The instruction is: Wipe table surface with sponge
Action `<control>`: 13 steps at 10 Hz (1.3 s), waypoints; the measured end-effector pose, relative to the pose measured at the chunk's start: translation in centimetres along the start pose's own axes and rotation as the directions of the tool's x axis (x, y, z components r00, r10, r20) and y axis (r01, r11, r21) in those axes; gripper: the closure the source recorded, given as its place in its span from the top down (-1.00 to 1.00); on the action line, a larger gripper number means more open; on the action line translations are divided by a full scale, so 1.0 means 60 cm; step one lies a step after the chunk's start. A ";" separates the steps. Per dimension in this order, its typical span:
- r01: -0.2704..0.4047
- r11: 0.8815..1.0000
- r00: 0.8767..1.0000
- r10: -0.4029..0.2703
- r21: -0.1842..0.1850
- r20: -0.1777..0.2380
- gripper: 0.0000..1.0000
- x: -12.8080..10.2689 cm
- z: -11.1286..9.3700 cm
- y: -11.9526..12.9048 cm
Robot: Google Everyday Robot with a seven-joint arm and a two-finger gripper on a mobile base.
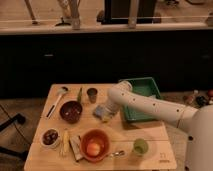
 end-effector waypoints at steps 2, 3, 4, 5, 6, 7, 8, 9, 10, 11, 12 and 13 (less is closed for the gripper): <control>-0.046 0.998 0.999 0.046 0.046 -0.004 -0.05 -0.012 -0.001 0.006; -0.056 0.997 0.998 0.057 0.061 -0.004 0.11 -0.014 -0.003 0.008; -0.069 0.995 0.998 0.069 0.077 -0.004 0.32 -0.018 -0.003 0.010; -0.082 0.992 0.997 0.083 0.091 -0.004 0.50 -0.022 -0.002 0.011; -0.095 0.990 0.995 0.096 0.101 -0.004 0.59 -0.026 0.002 0.011; -0.105 0.989 0.994 0.106 0.108 -0.004 0.60 -0.029 0.006 0.009; -0.114 0.987 0.993 0.115 0.115 -0.004 0.60 -0.034 0.011 0.006; -0.116 0.986 0.993 0.117 0.122 -0.003 0.60 -0.039 0.014 0.003; -0.116 0.985 0.993 0.117 0.127 -0.001 0.60 -0.043 0.016 0.001; -0.118 0.984 0.993 0.119 0.133 0.000 0.60 -0.045 0.017 -0.001; -0.126 0.982 0.992 0.127 0.140 0.003 0.60 -0.046 0.017 -0.006; -0.133 0.980 0.991 0.133 0.147 0.004 0.60 -0.044 0.018 -0.011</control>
